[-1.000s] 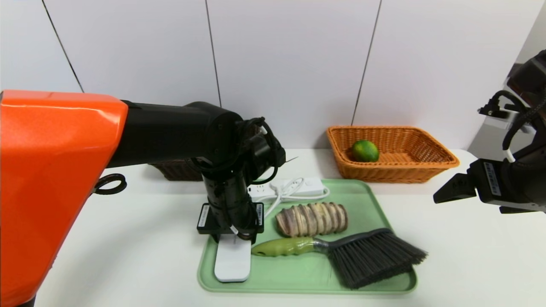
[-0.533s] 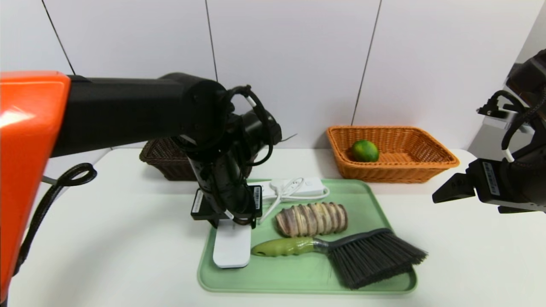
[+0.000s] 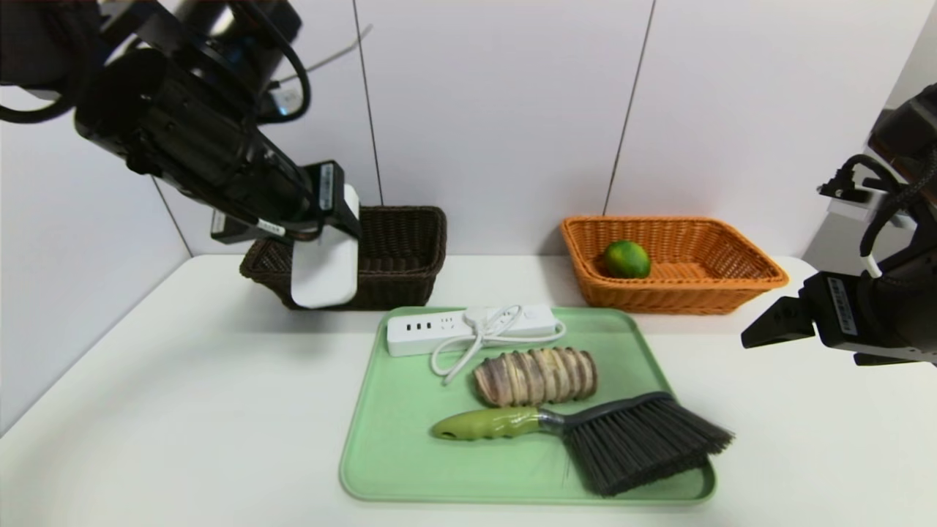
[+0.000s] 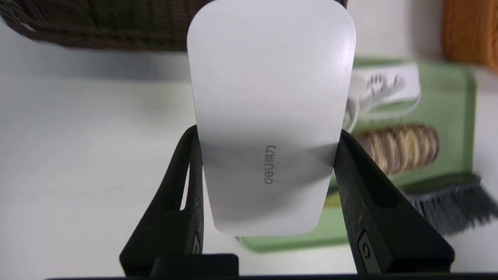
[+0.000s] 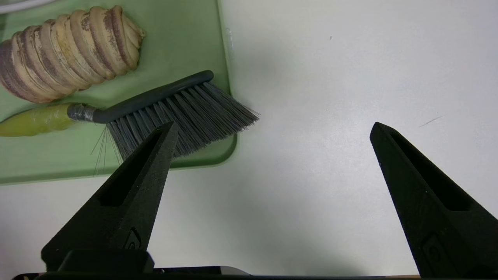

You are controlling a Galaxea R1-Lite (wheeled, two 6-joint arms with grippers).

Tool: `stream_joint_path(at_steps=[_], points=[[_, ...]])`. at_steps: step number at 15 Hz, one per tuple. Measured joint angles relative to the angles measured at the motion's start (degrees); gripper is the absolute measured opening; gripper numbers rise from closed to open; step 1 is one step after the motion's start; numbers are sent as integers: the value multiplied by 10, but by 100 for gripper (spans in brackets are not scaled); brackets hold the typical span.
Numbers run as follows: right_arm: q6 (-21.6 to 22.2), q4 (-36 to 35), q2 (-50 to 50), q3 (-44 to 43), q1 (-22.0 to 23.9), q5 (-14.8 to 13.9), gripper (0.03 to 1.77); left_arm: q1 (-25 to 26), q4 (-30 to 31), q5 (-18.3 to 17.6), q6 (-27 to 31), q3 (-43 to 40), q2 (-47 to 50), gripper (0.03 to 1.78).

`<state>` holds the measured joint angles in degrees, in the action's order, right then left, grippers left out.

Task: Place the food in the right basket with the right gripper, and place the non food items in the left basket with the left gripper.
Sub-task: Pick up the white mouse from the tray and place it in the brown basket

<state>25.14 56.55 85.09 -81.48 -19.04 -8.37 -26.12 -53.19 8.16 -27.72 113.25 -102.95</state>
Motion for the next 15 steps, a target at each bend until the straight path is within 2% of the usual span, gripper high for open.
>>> stream_joint_path(at_steps=[2, 4, 12, 15], points=[[-1, 0, 0, 0, -1, 0, 171, 53, 67, -1, 5, 0, 5, 97], [2, 0, 1, 0, -5, 0, 171, 85, 126, -1, 4, -3, -11, 97], [5, 1, -1, 2, -6, -2, 171, 144, 274, 20, 34, -4, -147, 97], [3, 0, 1, 2, -6, -2, 171, 160, 303, 21, 59, -3, -185, 97]])
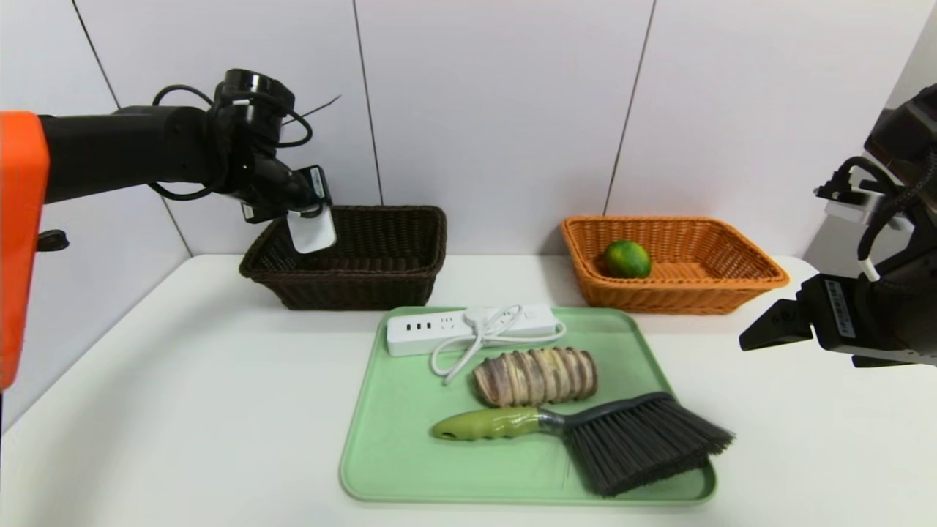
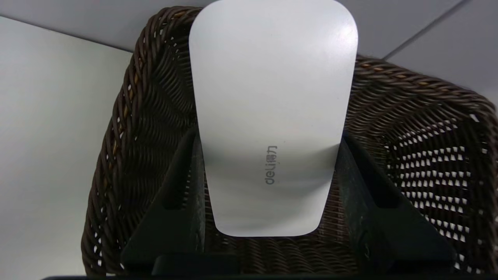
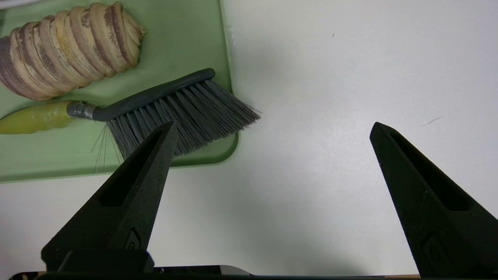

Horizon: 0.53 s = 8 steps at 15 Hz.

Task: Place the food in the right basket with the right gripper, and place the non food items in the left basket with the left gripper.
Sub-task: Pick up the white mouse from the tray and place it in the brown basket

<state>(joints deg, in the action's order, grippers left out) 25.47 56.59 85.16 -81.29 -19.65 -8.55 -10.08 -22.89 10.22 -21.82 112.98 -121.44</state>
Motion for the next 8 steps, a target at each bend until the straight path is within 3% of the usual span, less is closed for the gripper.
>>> stream_joint_path(at_steps=[8], points=[[-1, 0, 7, -1, 0, -4, 171, 13, 2, -1, 6, 0, -43, 97]])
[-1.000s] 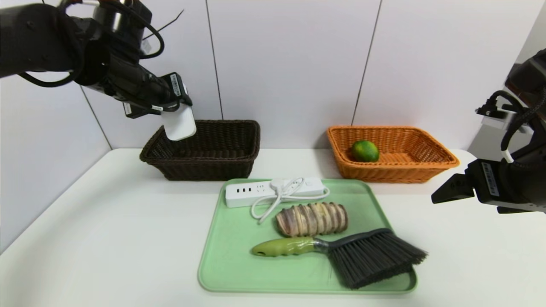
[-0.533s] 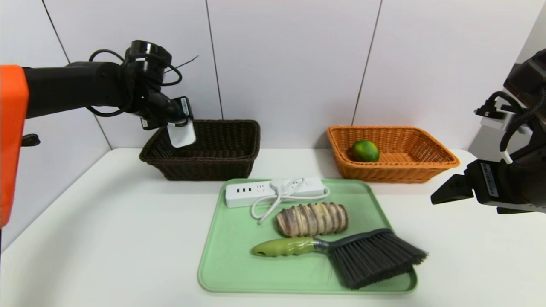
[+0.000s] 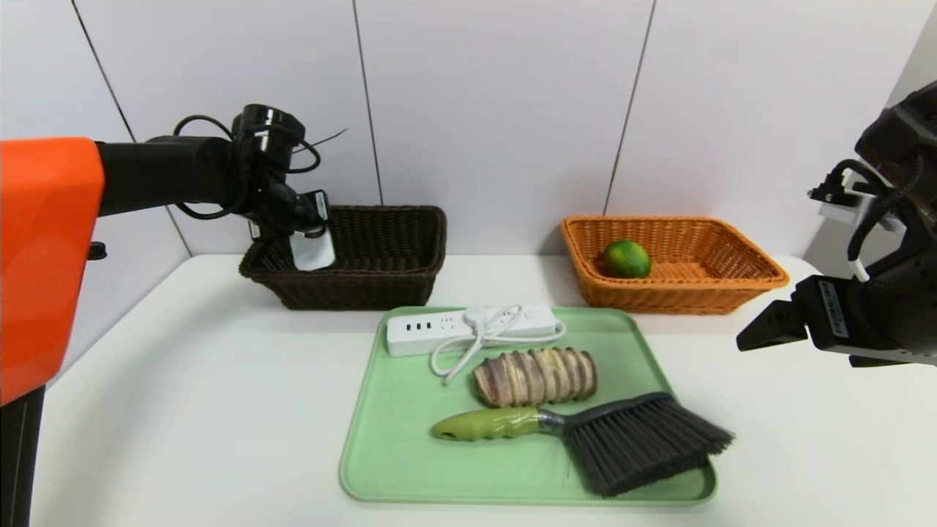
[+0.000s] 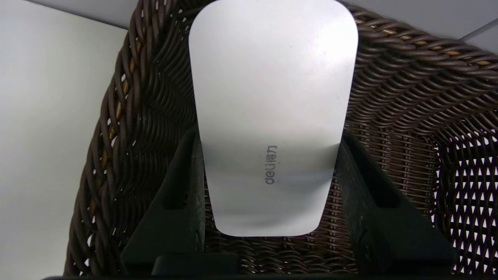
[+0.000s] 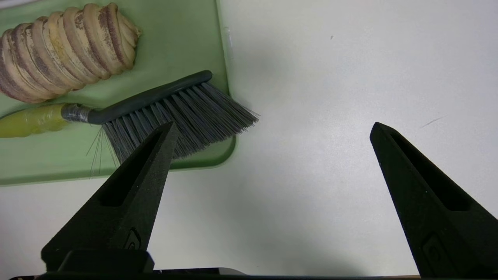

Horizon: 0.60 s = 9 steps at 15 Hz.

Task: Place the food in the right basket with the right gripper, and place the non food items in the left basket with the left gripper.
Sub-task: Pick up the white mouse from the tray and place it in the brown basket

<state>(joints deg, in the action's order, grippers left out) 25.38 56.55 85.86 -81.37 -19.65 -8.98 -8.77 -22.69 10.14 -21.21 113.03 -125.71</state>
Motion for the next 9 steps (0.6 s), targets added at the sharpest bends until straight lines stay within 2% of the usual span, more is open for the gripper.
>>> stream_joint_path(at_steps=[3, 7, 9], points=[[-3, -5, 3, 0, 1, 0, 171, 0, 0, 0, 3, 0, -6, 97], [-11, -85, 3, 12, 1, 1, 171, 1, -1, -1, 7, 0, -11, 97], [-15, -91, 3, 19, 2, 0, 171, 1, -1, -2, 7, 0, -13, 97]])
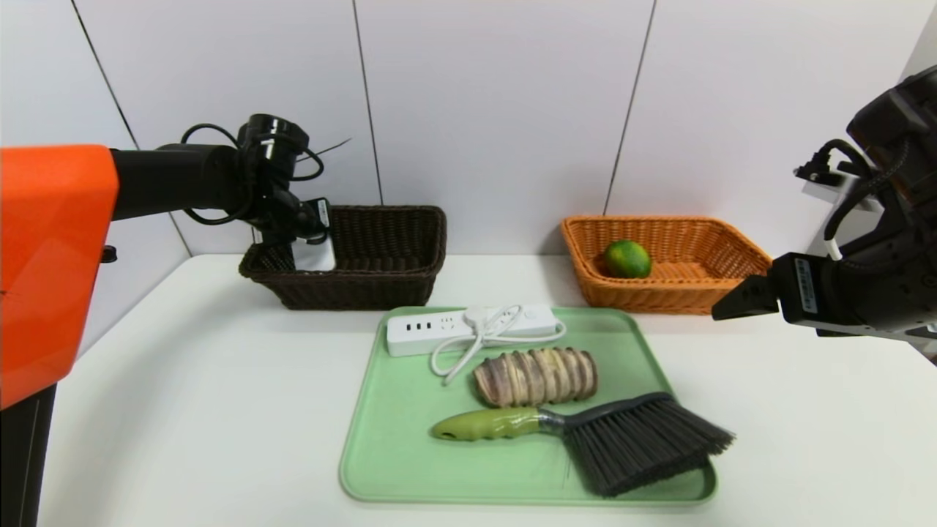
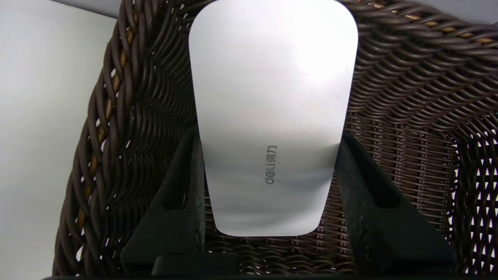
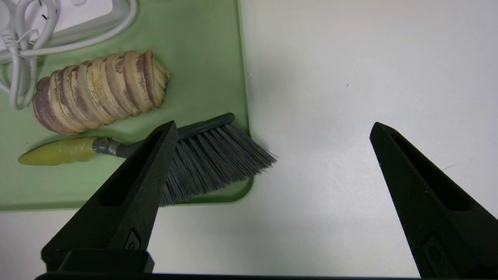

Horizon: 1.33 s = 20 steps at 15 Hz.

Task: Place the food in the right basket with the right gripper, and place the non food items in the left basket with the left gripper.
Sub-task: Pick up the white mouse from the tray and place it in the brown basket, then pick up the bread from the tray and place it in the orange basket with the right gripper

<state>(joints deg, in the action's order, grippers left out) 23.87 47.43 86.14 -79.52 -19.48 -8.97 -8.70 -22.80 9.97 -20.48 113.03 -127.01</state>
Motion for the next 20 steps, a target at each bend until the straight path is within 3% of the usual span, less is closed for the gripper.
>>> stream_joint_path(at_steps=[5, 8, 13, 17, 20], points=[[1, -1, 0, 1, 0, 0, 171, -1, -3, -1, 0, 0, -10, 97], [1, 0, -1, 2, 3, 0, 171, 0, 1, 0, 0, 0, -15, 121], [1, -1, -1, 2, 3, 0, 171, 0, 2, 0, 12, 2, -5, 145], [5, -1, 0, 5, 3, 0, 171, -11, 8, -1, 41, 2, 75, 155], [8, -1, 4, 8, 3, 1, 171, -67, -47, -18, 38, 1, 163, 160]])
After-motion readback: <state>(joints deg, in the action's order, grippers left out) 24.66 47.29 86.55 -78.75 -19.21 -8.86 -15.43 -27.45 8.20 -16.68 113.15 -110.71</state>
